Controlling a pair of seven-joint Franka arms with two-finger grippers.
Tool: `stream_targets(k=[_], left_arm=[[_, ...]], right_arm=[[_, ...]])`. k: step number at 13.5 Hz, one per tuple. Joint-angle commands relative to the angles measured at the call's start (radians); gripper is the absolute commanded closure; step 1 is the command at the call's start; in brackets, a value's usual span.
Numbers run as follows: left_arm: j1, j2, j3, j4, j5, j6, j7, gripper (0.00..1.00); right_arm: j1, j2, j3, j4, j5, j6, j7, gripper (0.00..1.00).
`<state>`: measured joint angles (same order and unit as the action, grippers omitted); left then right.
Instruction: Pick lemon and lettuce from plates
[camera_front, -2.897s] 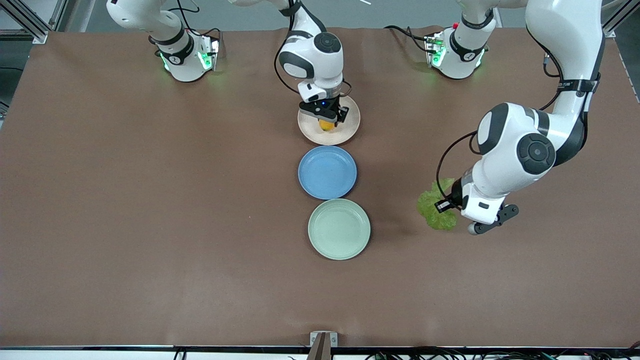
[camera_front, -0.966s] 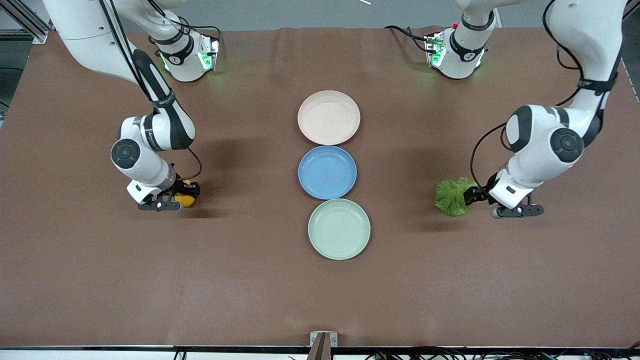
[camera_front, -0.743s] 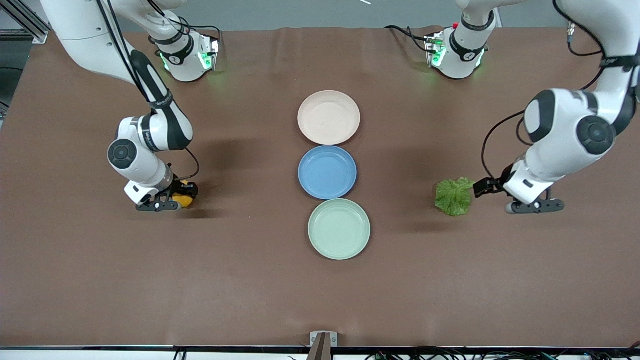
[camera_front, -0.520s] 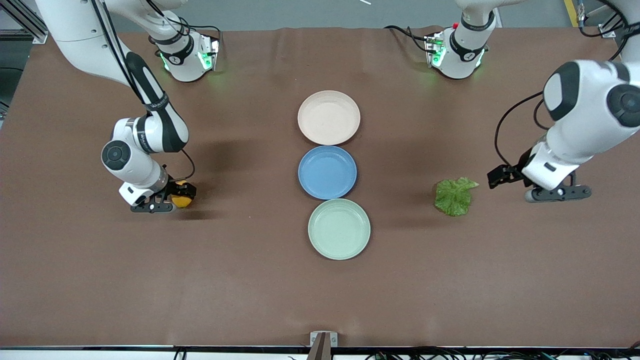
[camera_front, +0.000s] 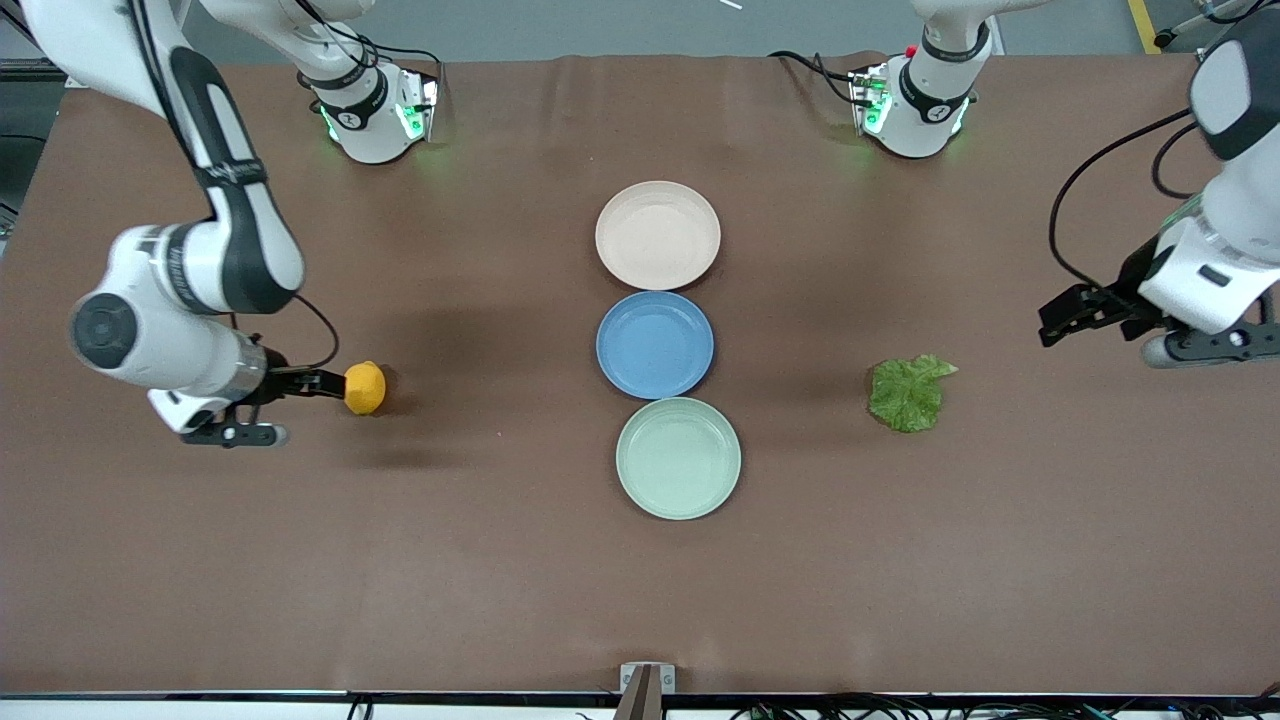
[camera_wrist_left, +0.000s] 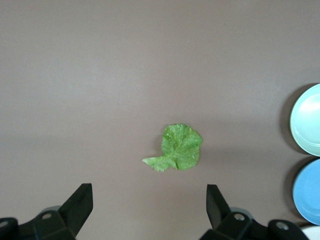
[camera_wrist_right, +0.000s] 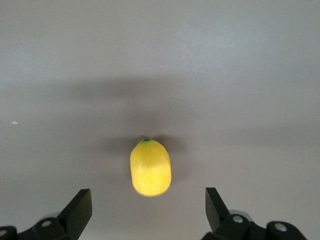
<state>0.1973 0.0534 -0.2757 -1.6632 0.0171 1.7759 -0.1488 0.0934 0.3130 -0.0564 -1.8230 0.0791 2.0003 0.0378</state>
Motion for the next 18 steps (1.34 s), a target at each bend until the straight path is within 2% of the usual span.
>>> stream_targets(k=[1,4,9,13,15,18], left_arm=[[0.02,0.009,-0.003,0.136,-0.005,-0.131,0.025,0.0],[0.054,0.006,-0.002,0.192,-0.035,-0.214,0.075,0.0],[0.057,-0.07,-0.005,0.138,-0.06,-0.222,0.069,0.0],[0.051,-0.064,-0.011,0.151,-0.051,-0.224,0.075,0.0],[0.051,-0.064,-0.011,0.151,-0.049,-0.222,0.075,0.0],[0.056,-0.055,-0.008,0.151,-0.048,-0.213,0.075,0.0]], right_arm=[[-0.033,0.011,0.013,0.178,0.01,-0.182,-0.024,0.0],[-0.056,0.011,0.004,0.304,-0.044,-0.29,-0.094,0.0],[-0.084,0.009,-0.002,0.407,-0.048,-0.439,-0.101,0.0],[-0.09,0.015,-0.003,0.465,-0.061,-0.439,-0.111,0.0],[-0.078,0.015,0.001,0.467,-0.105,-0.437,-0.099,0.0],[-0.086,0.015,0.004,0.465,-0.091,-0.437,-0.101,0.0]])
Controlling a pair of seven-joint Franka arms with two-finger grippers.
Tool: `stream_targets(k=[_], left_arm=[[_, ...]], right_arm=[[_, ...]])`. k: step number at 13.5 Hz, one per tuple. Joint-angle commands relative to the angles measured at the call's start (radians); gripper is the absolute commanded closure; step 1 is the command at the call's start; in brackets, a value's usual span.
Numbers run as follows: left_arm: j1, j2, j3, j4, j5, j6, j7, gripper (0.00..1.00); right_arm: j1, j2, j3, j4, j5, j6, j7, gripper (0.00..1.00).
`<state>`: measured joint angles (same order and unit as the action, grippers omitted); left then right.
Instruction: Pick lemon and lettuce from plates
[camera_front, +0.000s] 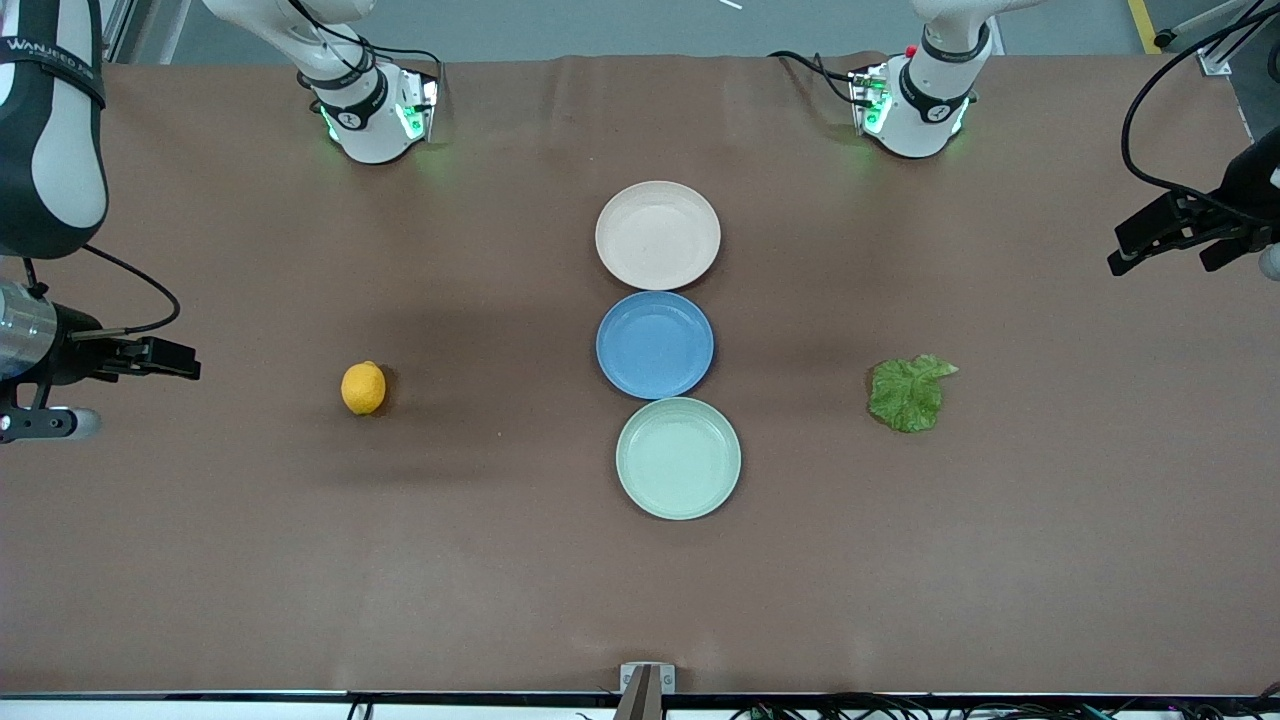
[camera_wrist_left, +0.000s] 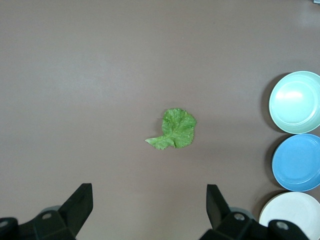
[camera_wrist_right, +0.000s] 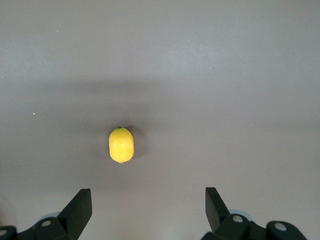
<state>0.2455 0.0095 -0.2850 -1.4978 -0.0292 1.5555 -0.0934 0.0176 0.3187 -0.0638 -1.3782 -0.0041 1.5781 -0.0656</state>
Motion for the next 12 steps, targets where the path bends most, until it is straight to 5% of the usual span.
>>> stream_targets(k=[1,5,9,12], left_arm=[[0.014,-0.009,0.004,-0.015,-0.003,0.012,0.02,0.0],[0.015,-0.002,0.009,-0.015,-0.003,0.012,0.02,0.0],[0.003,-0.002,0.013,-0.015,-0.003,0.014,0.02,0.0],[-0.115,-0.006,0.122,-0.015,-0.003,0.012,0.018,0.0]], right_arm=[[-0.01,0.01,0.012,0.021,0.009,-0.015,0.004,0.0],[-0.004,-0.079,0.01,-0.092,0.038,-0.023,0.006,0.0],[-0.002,-0.28,0.01,-0.381,0.035,0.138,0.003,0.0],[-0.005,-0.365,0.01,-0.485,0.035,0.186,0.003,0.0]])
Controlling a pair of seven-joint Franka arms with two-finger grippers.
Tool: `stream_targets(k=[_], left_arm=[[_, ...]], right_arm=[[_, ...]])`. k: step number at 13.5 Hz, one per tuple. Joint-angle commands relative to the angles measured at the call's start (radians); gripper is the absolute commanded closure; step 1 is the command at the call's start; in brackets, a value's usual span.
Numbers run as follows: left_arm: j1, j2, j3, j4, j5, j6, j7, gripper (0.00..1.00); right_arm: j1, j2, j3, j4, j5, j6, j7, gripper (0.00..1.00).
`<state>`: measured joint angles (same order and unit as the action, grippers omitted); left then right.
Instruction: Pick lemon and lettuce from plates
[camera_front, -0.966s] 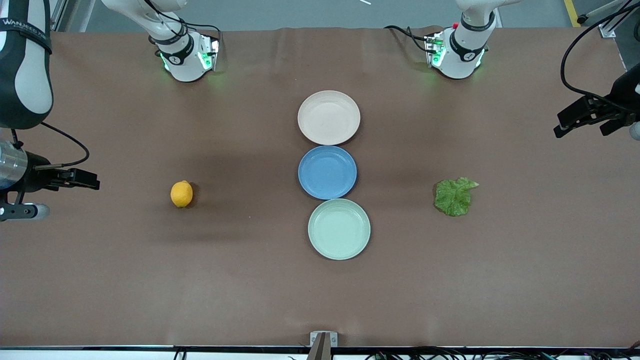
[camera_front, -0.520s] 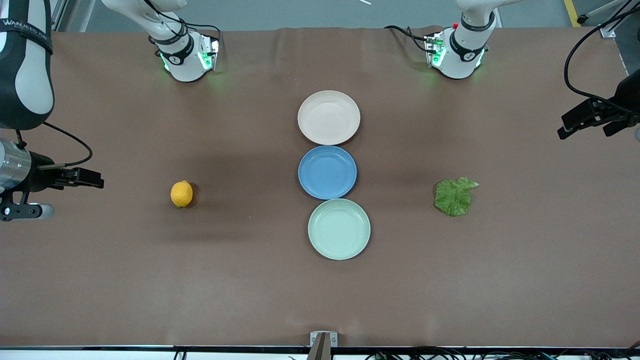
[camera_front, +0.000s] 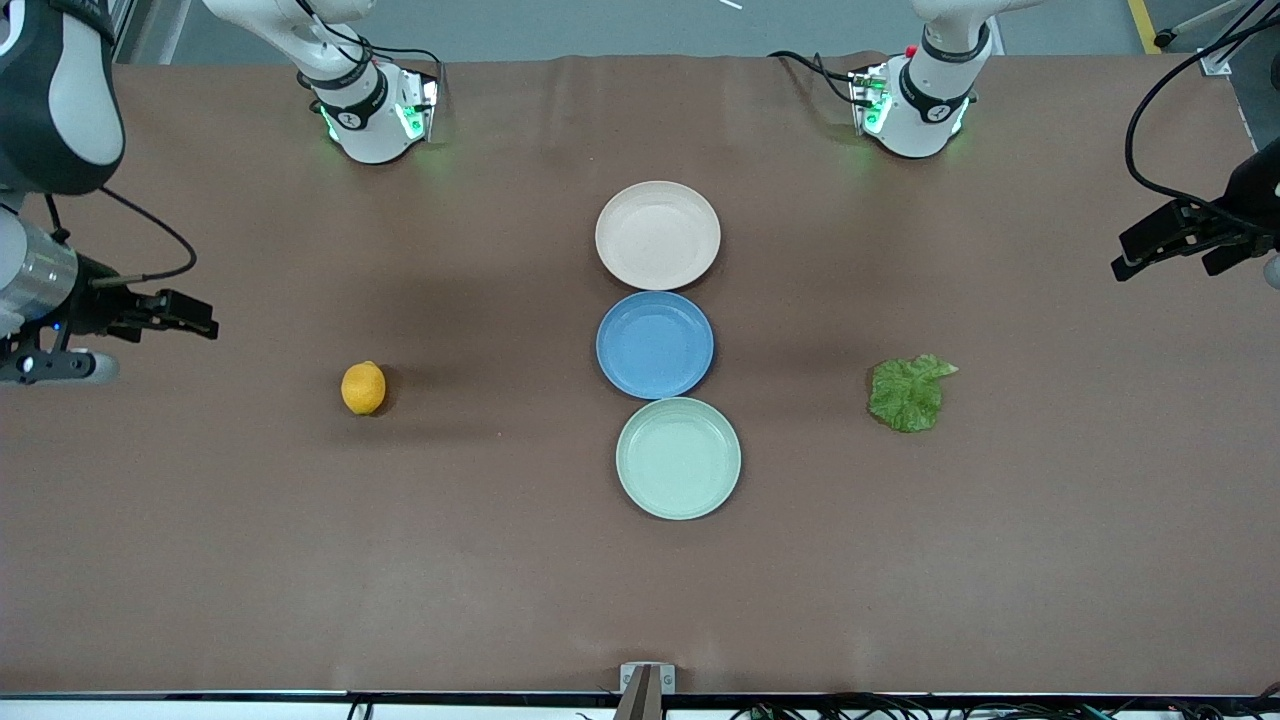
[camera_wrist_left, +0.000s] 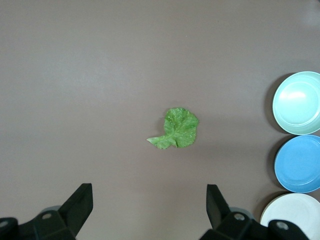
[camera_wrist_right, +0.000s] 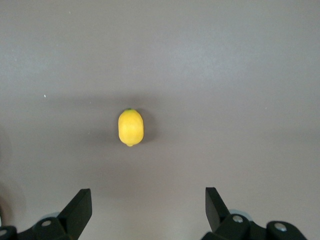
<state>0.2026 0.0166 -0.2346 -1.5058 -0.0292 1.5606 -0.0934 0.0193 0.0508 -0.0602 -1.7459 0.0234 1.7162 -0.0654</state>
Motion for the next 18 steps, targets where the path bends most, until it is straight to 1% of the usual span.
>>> stream_targets(k=[1,2,3,6,7,18], left_arm=[[-0.124,-0.013,0.124,-0.007,-0.005,0.004,0.018,0.0],[-0.159,-0.013,0.162,-0.007,-0.005,0.004,0.018,0.0],[-0.178,-0.013,0.185,-0.007,-0.005,0.004,0.02,0.0],[-0.248,-0.017,0.25,-0.007,-0.005,0.003,0.017,0.0],[-0.258,-0.017,0.262,-0.007,-0.005,0.001,0.017,0.0],[-0.249,-0.021,0.259,-0.004,-0.008,0.002,0.021,0.0]], right_arm=[[-0.007,-0.1,0.007,-0.118,0.006,0.046,0.003,0.0],[-0.007,-0.11,0.007,-0.118,0.001,0.043,0.003,0.0],[-0.007,-0.117,0.007,-0.118,-0.002,0.04,0.003,0.0],[-0.009,-0.138,0.005,-0.118,-0.005,0.039,-0.007,0.0],[-0.01,-0.135,0.005,-0.118,-0.005,0.043,-0.008,0.0],[-0.013,-0.131,0.005,-0.118,-0.005,0.083,-0.007,0.0]])
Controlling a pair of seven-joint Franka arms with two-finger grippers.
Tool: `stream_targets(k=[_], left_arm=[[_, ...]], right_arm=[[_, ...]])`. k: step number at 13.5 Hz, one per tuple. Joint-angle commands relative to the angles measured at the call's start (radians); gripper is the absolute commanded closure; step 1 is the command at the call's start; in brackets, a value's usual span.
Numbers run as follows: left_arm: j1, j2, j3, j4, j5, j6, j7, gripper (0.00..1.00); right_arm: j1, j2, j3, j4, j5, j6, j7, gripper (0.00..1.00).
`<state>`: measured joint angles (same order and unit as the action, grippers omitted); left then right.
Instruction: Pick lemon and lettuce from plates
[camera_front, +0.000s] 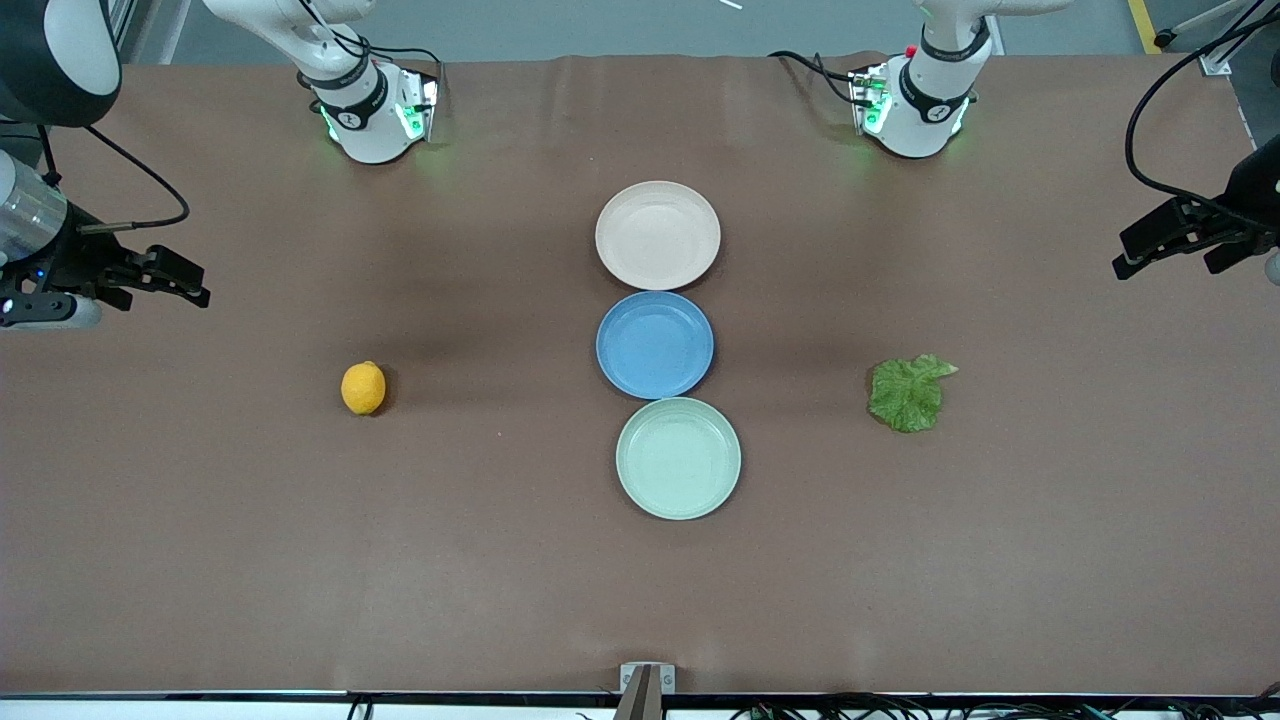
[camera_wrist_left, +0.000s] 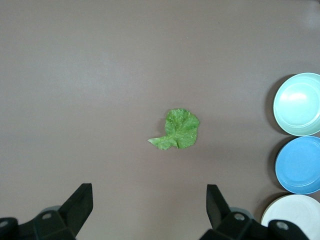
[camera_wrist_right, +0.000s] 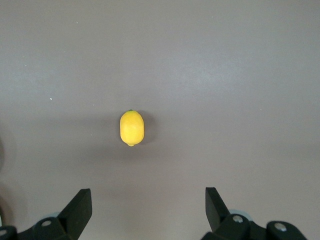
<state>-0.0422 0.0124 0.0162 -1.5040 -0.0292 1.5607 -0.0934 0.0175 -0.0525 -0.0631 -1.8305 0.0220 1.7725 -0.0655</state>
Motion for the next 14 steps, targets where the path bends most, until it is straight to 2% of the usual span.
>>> stream_targets(k=[1,14], left_arm=[[-0.004,-0.017,0.007,-0.005,-0.005,0.002,0.021,0.0],[-0.007,-0.019,0.002,-0.005,-0.001,0.001,0.049,0.0]], right_arm=[[-0.011,-0.027,0.008,-0.036,-0.004,0.036,-0.007,0.0],[-0.01,-0.058,0.008,-0.062,-0.004,-0.001,-0.008,0.0]])
